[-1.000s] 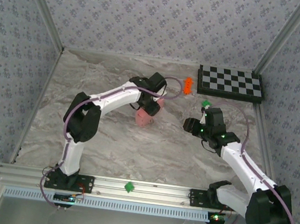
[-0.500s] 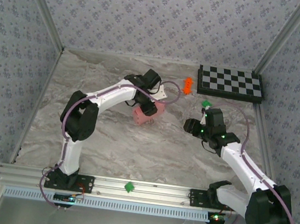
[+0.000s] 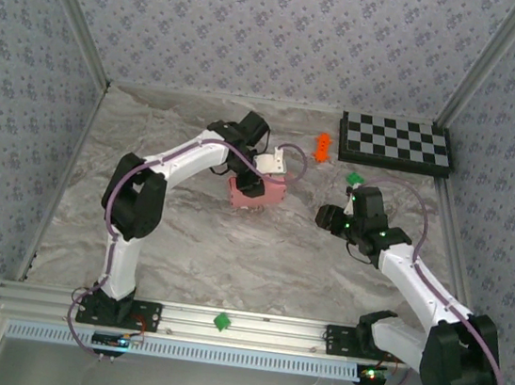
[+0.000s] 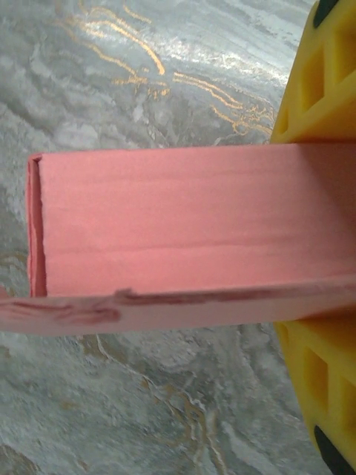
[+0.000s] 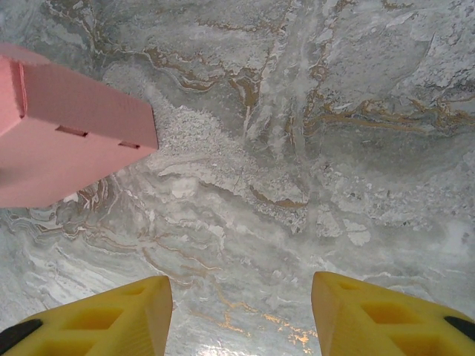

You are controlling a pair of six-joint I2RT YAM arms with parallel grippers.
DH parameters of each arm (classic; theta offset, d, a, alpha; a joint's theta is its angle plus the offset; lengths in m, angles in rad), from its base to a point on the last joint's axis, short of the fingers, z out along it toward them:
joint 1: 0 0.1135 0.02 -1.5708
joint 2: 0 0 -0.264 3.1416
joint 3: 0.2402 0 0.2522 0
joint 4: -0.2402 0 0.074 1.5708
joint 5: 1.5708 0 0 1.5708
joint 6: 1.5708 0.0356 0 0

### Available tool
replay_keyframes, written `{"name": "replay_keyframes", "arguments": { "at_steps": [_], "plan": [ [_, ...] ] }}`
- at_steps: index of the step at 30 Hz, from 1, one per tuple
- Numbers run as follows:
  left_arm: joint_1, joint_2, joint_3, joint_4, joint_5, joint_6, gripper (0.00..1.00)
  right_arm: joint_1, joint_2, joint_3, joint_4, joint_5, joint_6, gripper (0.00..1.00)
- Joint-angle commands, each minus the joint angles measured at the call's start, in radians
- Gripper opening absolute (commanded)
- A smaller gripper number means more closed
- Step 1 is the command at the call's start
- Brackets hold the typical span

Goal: Fold the paper box

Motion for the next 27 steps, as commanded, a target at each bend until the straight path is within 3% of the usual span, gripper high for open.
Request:
{"name": "replay_keyframes", "arguments": {
  "at_steps": [1, 9, 20, 27],
  "plan": [
    [-0.002, 0.042, 0.047, -0.062, 0.070, 0.112, 0.51, -0.008, 0.003, -0.014, 0.011, -0.008, -0.002, 0.54],
    [0.009, 0.087, 0.107, -0.111, 0.122, 0.258, 0.51, -0.012, 0.000, -0.018, 0.007, -0.007, -0.003, 0.54],
    [0.008, 0.086, 0.181, -0.129, 0.108, 0.261, 0.62, -0.016, -0.005, -0.028, 0.014, -0.011, -0.006, 0.54],
    [-0.014, 0.007, 0.164, -0.120, 0.082, 0.242, 0.70, -0.021, -0.007, -0.027, 0.013, -0.020, -0.025, 0.56]
  ]
}}
